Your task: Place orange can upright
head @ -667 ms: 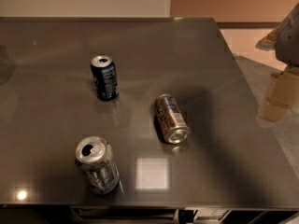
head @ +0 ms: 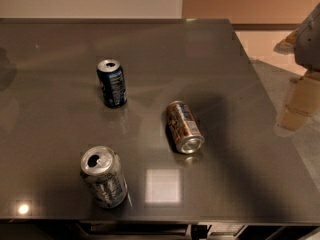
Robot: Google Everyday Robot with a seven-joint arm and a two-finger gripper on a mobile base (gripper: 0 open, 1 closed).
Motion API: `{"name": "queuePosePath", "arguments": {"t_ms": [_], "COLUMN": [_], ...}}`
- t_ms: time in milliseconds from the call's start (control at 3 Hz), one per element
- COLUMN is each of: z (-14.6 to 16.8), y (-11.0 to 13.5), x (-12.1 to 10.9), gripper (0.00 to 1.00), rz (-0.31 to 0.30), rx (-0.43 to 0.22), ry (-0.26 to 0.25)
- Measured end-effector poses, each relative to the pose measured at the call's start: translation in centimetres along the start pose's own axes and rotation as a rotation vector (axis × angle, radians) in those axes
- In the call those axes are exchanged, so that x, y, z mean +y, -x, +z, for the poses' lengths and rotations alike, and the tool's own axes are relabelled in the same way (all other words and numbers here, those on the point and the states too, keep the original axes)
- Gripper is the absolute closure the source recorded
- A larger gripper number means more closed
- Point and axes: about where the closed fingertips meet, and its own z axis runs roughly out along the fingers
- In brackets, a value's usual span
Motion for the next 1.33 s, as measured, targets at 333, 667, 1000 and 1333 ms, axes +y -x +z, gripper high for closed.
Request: {"name": "queuePosePath", "arguments": {"t_ms": [333, 667, 1000, 1333], "z": [2.1, 4.3, 6.1, 7.5], "y": [1.9, 3.8, 5.4, 6.5], "x": [-0.6, -0.7, -0.6, -0.6], "gripper": [0.00, 0.00, 0.00, 0.00], "rz": [0.077, 0.186, 0.310, 0.409], "rx": [0.016, 0.030, 0.054, 0.080], "ry": [0.037, 0.074, 0.104, 0.117]}}
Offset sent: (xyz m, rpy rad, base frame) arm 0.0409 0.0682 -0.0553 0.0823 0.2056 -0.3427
